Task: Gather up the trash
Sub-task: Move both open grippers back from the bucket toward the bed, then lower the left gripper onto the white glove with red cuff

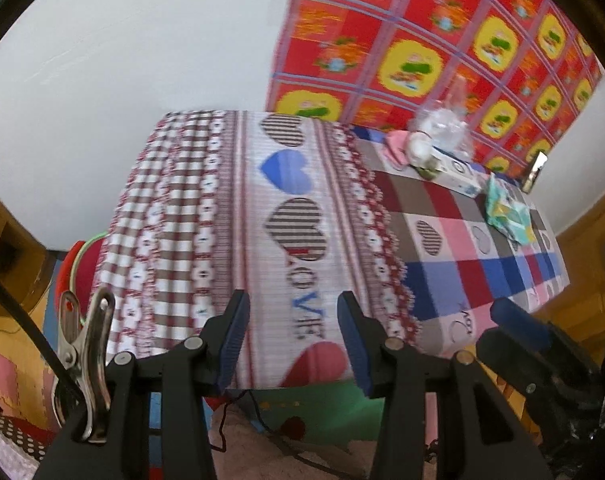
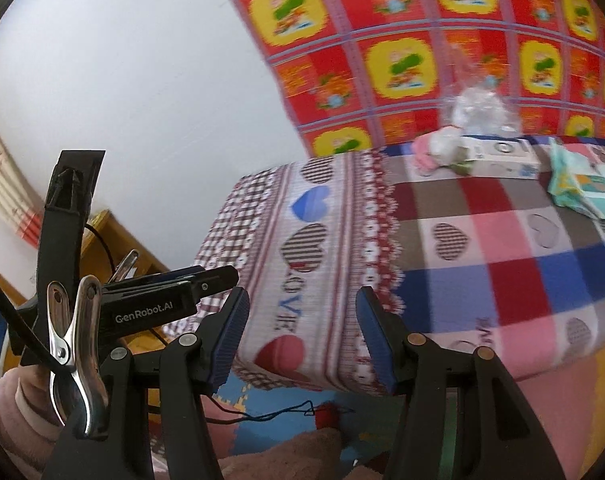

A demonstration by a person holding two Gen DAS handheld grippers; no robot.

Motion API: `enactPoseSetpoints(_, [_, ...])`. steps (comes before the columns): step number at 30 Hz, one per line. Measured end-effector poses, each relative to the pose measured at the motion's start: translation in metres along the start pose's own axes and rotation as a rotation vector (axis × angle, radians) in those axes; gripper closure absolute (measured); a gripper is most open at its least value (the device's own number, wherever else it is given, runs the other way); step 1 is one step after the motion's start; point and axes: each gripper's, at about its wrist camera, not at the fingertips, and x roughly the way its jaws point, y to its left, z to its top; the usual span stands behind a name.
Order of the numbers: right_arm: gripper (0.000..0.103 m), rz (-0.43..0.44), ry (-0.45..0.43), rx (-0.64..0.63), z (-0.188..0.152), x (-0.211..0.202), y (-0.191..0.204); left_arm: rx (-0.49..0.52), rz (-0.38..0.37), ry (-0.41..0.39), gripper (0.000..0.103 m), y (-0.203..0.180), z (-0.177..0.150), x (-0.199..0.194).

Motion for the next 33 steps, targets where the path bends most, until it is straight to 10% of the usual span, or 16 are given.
enactPoseSetpoints(33, [0.045, -0.247, -0.011, 0.249, 0.049, -0.006, -0.180, 0.242, -0.186, 0.066, 0.056, -0.161, 0.101, 0.115])
